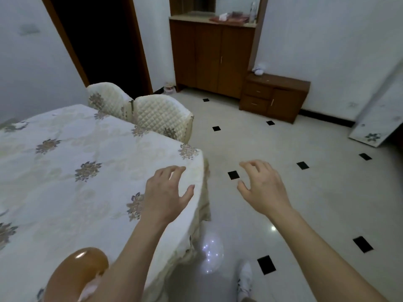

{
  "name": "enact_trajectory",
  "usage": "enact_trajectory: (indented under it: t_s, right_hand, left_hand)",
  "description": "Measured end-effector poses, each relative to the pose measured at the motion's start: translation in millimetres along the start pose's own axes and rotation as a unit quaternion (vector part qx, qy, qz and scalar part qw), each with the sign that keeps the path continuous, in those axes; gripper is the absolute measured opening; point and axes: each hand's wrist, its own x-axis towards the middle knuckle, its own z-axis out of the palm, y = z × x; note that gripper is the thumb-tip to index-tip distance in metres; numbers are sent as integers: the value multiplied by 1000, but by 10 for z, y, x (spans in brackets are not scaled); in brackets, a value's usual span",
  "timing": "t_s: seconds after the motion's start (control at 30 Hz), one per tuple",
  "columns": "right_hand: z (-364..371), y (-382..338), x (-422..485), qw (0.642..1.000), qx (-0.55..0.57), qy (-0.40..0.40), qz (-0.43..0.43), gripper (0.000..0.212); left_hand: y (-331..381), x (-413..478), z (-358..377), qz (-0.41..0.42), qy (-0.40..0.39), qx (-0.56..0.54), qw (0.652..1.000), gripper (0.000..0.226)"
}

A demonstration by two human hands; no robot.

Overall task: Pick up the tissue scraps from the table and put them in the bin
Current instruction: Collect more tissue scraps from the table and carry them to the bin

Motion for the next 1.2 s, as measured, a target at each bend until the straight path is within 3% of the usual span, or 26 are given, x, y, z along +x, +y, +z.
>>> enact_trajectory:
  t_s: [0.33,0.67,1.2]
  right_hand:
    - [211,1076,765,999,10,13,30,42]
    - [319,2254,2102,999,41,-14,0,43]
    - [836,2843,3777,996,60,-50,-39,43]
  left_hand:
    - [614,1088,782,32,-16,23,999,48]
    - [1394,2426,1445,-2,-31,40,999,53]
    - [1328,3940,2131,-49,-37,68,996,54]
